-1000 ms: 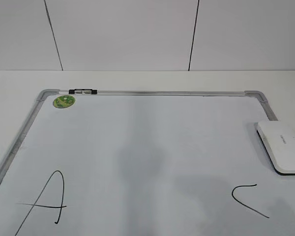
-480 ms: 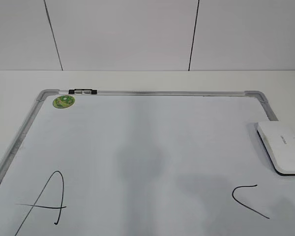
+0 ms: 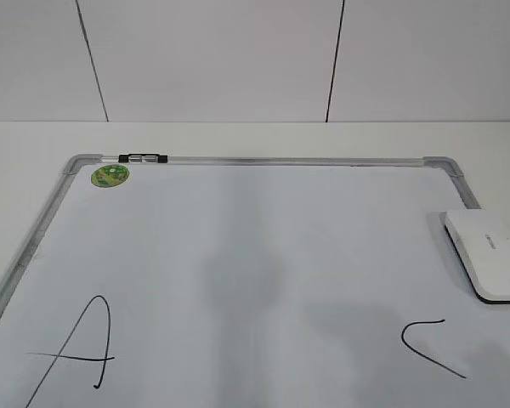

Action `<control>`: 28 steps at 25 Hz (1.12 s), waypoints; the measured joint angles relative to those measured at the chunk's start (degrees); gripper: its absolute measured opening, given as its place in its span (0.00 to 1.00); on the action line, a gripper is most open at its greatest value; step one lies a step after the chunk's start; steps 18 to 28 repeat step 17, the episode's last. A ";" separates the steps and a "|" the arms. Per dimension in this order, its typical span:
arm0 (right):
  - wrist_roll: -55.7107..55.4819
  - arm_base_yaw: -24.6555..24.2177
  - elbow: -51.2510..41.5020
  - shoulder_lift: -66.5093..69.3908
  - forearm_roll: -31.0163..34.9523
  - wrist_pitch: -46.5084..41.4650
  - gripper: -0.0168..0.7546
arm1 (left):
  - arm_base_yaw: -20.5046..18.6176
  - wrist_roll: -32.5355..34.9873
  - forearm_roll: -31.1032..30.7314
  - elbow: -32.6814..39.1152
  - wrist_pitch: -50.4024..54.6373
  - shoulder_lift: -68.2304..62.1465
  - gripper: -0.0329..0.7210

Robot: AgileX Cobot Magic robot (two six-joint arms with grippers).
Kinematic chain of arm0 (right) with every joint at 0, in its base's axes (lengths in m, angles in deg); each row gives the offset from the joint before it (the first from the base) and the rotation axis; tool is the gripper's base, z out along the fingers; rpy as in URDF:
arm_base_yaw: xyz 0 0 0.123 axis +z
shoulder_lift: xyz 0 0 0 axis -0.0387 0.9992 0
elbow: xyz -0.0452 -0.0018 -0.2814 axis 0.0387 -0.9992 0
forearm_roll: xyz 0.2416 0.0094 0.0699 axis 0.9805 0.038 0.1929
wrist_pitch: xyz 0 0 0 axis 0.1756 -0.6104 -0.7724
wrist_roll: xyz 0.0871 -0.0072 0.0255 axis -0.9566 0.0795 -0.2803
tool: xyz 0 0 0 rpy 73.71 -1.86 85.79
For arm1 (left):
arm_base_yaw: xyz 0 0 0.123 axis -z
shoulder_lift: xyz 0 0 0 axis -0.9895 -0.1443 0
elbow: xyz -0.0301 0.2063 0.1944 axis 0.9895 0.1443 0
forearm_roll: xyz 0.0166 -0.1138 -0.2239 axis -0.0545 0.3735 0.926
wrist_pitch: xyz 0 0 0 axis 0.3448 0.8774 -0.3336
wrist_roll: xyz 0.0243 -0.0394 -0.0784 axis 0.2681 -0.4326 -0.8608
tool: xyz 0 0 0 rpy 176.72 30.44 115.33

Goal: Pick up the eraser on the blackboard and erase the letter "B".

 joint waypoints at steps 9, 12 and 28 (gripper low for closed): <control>0.05 0.00 0.00 0.00 0.00 0.09 0.78 | 0.00 0.00 0.00 0.00 0.00 0.00 0.36; 0.05 0.00 0.00 0.00 -0.03 0.09 0.78 | 0.00 0.00 0.00 0.00 0.00 0.00 0.36; 0.05 0.00 0.00 0.00 -0.03 0.09 0.78 | 0.00 0.00 0.00 0.00 0.00 0.00 0.36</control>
